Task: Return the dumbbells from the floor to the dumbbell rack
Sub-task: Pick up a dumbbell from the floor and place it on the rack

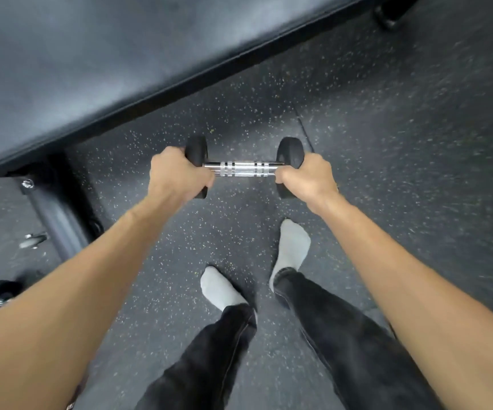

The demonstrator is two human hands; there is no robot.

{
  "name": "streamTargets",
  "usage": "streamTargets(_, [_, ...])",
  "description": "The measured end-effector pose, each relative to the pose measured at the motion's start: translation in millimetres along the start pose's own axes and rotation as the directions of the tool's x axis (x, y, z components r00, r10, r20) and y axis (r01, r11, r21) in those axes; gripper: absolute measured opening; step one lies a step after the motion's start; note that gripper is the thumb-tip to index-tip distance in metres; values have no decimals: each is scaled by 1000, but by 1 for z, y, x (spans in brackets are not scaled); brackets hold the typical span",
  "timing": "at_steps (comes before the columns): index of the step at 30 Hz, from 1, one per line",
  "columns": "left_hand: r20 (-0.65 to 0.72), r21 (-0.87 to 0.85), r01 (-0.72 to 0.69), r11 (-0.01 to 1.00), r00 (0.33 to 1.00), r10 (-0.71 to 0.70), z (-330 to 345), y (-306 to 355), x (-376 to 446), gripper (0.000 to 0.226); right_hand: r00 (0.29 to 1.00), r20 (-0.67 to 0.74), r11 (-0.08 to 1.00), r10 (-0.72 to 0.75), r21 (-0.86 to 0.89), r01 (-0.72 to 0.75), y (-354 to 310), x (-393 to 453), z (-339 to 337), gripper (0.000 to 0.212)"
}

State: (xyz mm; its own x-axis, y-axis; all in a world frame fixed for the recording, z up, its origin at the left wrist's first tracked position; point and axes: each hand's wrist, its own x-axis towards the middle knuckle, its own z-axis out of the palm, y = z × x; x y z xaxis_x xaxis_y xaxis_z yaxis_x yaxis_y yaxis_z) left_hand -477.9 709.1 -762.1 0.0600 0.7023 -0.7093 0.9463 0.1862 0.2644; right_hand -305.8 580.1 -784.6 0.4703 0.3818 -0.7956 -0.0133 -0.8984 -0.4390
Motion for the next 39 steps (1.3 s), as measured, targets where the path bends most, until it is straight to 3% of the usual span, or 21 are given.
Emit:
streamTargets(4, [-20,-82,-106,991,994,104,-43,68,-117,13,997,-79,997,-16,76,22,-17,-110,-100,3])
streamTargets(6, [-58,-92,-169,981,985,164,-70,105,-179,9,992,-120,990,-33,135,49,-29,-169,-149,9])
streamTargets(11, [-113,35,-407,913,906,409,-149,210,-328,15,953,-295,953,-67,265,149,-57,-317,-276,9])
streamTargets(15, [-140,77,-621,780,768,625,-192,302,-435,16,871,-484,901,-81,339,272,-69,-416,-378,6])
streamTargets(18, [-190,40,-771,636,619,762,-202,363,-506,24,781,-619,860,-84,351,371,-67,-469,-449,8])
streamTargets(22, [-242,1,-882,472,458,856,-197,442,-579,26,641,-758,805,-120,304,509,-58,-519,-540,7])
streamTargets(27, [-239,27,-962,273,259,936,-176,535,-651,17,464,-881,779,-94,225,585,-36,-564,-641,29])
streamTargets(30, [-233,9,-982,187,179,956,-152,593,-684,18,390,-919,781,-66,196,593,-15,-571,-698,35])
streamTargets(39, [-149,-3,-998,-56,-55,987,-53,788,-755,17,228,-971,794,73,195,576,48,-553,-874,21])
